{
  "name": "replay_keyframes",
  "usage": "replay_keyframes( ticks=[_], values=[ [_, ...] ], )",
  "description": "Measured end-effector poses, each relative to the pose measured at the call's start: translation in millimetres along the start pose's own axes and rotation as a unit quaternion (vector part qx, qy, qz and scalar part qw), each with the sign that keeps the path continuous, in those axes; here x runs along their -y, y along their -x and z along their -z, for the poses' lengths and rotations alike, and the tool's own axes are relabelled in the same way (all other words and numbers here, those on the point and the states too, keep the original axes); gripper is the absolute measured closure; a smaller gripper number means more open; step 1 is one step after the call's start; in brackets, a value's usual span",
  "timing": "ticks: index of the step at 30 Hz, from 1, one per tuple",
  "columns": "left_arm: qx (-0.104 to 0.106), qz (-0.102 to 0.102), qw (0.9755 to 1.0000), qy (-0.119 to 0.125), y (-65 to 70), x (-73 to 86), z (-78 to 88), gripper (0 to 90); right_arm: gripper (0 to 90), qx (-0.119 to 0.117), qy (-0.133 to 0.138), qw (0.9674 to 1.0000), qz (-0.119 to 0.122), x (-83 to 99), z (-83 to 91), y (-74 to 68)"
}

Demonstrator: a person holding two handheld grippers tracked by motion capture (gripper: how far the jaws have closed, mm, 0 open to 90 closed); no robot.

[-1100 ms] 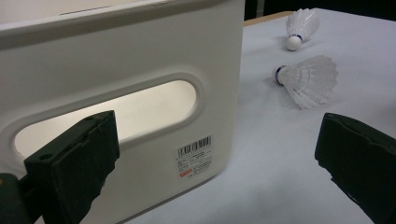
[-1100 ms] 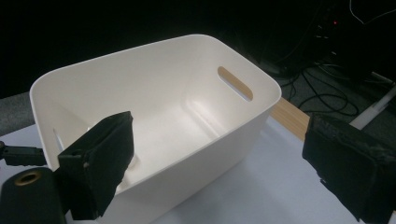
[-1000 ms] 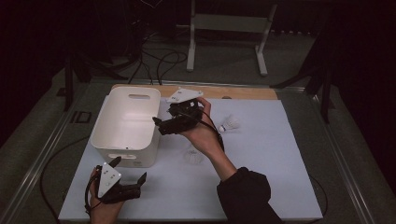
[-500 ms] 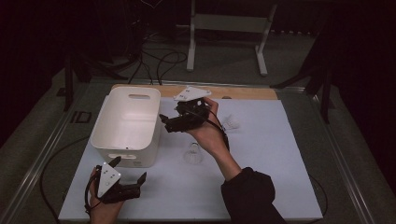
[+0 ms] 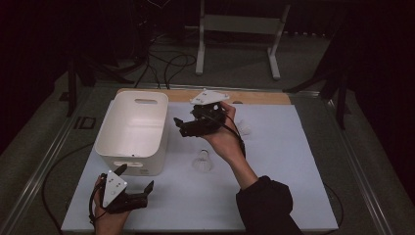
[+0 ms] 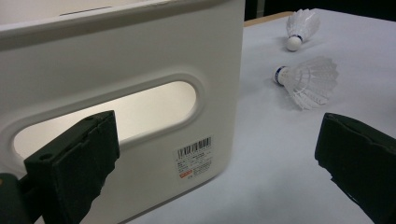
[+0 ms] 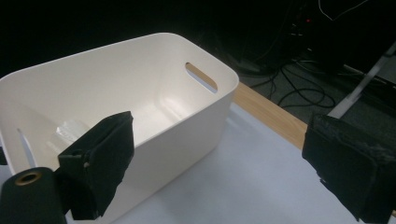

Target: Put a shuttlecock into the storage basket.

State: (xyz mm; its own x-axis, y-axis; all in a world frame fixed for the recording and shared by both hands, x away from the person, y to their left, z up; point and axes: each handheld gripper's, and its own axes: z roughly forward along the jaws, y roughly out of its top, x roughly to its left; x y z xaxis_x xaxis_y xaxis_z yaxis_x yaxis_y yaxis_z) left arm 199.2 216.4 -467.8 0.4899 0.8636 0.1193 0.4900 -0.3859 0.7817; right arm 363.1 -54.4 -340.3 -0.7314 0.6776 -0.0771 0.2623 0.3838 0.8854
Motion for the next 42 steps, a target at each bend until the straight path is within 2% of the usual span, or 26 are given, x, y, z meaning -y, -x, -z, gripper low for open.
replay_keyframes(
  ticks=[14, 15, 42],
  values=[
    [-0.001, 0.001, 1.0000, 0.002, 0.5, -0.2, -0.5, 0.4, 9.0, 0.019, 0.002, 0.9997, -0.013, 6.4, 10.2, 16.4],
    [0.000, 0.000, 1.0000, 0.001, 0.5, -0.2, -0.3, 0.5, 9.0, 0.026, 0.003, 0.9996, -0.013, 7.4, 11.6, 19.6],
    [0.000, 0.002, 1.0000, 0.001, 0.5, 0.0, 0.0, 0.5, 9.0, 0.052, -0.005, 0.9982, -0.030, 22.8, 24.3, 44.4]
  ],
)
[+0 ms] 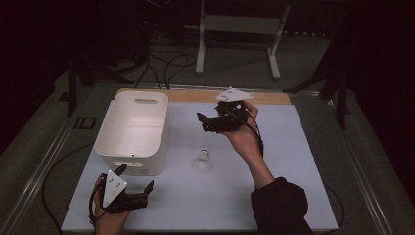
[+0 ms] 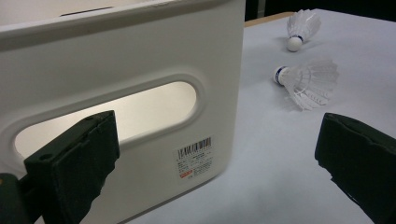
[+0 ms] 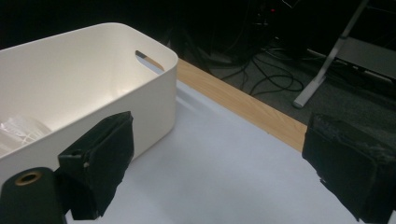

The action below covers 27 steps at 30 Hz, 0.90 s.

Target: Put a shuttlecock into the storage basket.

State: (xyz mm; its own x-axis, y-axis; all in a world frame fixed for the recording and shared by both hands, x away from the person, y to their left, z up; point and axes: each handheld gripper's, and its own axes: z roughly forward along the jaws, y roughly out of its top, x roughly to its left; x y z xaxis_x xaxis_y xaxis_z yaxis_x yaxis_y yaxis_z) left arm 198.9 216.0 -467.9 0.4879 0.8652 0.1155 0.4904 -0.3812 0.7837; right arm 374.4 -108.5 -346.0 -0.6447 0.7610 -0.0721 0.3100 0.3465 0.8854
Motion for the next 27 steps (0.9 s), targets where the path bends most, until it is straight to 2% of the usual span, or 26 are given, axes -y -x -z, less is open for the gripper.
replay_keyframes(
  ticks=[27],
  values=[
    [-0.001, -0.001, 1.0000, -0.001, 0.4, -0.3, -0.3, 0.4, 9.0, 0.036, -0.014, 0.9991, -0.013, 15.5, 8.6, 28.8]
  ],
)
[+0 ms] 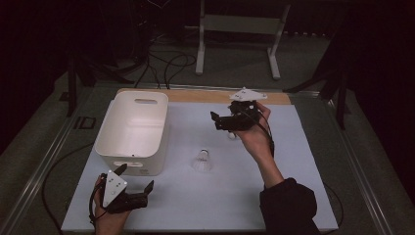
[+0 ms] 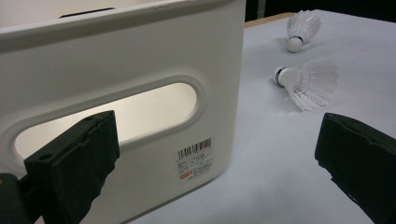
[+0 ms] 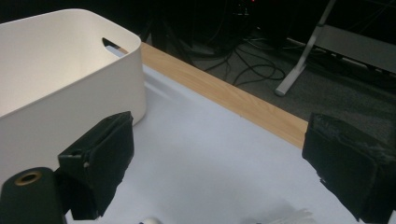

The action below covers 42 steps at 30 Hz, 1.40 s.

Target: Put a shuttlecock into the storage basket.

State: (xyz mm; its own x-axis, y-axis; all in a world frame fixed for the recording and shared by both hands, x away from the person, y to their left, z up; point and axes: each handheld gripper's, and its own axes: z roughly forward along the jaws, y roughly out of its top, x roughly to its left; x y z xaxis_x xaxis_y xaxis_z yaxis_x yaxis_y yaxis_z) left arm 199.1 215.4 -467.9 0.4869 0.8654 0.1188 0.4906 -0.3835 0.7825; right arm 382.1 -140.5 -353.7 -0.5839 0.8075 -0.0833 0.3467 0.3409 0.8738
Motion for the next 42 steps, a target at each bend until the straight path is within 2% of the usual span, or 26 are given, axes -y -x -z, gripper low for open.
replay_keyframes(
  ticks=[25, 26, 28, 29, 30, 32, 33, 36, 37, 42],
  values=[
    [0.000, 0.000, 1.0000, 0.001, 0.2, 0.0, -0.5, 0.5, 8.9, 0.016, -0.016, 0.9996, -0.014, 9.5, -5.4, 18.3],
    [0.006, -0.005, 0.9992, -0.039, -1.2, -3.4, 5.3, 0.4, 8.9, 0.017, -0.016, 0.9996, -0.015, 9.8, -5.7, 18.7],
    [0.002, 0.003, 0.9999, 0.015, 0.4, 1.1, -2.3, 0.5, 8.9, 0.019, -0.018, 0.9995, -0.016, 10.5, -6.4, 20.2],
    [0.001, 0.003, 0.9998, 0.017, 0.5, 1.2, -2.7, 0.5, 8.9, 0.020, -0.019, 0.9995, -0.017, 10.9, -6.4, 20.8],
    [-0.001, -0.002, 1.0000, -0.007, 0.1, -0.6, 0.4, 0.4, 8.9, 0.021, -0.020, 0.9994, -0.017, 11.4, -6.6, 21.7],
    [-0.009, -0.010, 0.9993, -0.035, -0.4, -2.7, 3.5, 0.5, 8.9, 0.022, -0.020, 0.9994, -0.017, 12.4, -7.3, 23.3],
    [-0.011, -0.009, 0.9994, -0.032, -0.3, -2.4, 2.9, 0.5, 8.9, 0.022, -0.023, 0.9993, -0.018, 12.9, -7.5, 24.1],
    [-0.010, 0.003, 0.9995, 0.028, 1.3, 2.1, -5.0, 0.5, 8.9, 0.025, -0.024, 0.9992, -0.020, 14.5, -8.7, 26.5],
    [0.003, 0.024, 0.9897, 0.141, 3.4, 7.9, -21.0, 0.4, 8.9, 0.026, -0.025, 0.9992, -0.019, 14.9, -9.1, 27.2],
    [0.003, 0.024, 0.9896, 0.142, 3.4, 7.9, -20.8, 0.5, 9.0, 0.027, -0.028, 0.9991, -0.017, 16.9, -10.9, 30.1]
  ],
)
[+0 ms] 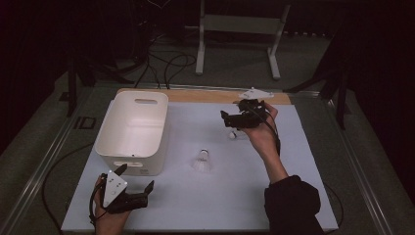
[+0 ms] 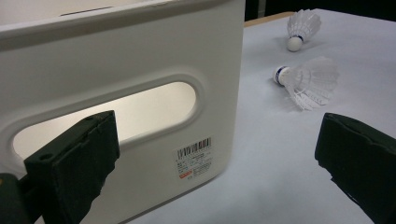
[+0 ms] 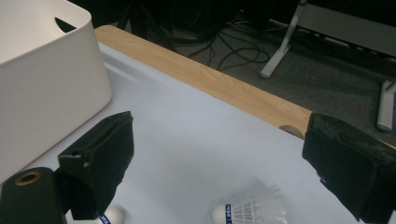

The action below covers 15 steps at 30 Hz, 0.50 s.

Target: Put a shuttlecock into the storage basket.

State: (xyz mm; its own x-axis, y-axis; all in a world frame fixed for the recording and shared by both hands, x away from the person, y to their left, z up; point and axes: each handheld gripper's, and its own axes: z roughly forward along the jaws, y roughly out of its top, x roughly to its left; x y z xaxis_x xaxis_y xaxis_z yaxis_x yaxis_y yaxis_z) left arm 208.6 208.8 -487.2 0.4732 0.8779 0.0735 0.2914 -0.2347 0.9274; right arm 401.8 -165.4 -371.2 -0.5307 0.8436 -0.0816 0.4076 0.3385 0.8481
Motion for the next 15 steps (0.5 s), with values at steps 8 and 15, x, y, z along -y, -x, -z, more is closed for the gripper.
replay_keyframes(
  ticks=[8, 15],
  values=[
    [0.000, 0.000, 1.0000, 0.001, 0.0, 0.0, 0.1, 0.5, 9.0, 0.005, -0.005, 1.0000, -0.005, 3.8, -3.2, 3.6],
    [0.000, 0.000, 1.0000, 0.001, 0.1, 0.0, 0.0, 0.4, 9.0, 0.007, -0.009, 0.9999, -0.010, 8.0, -7.0, 6.6]
  ],
)
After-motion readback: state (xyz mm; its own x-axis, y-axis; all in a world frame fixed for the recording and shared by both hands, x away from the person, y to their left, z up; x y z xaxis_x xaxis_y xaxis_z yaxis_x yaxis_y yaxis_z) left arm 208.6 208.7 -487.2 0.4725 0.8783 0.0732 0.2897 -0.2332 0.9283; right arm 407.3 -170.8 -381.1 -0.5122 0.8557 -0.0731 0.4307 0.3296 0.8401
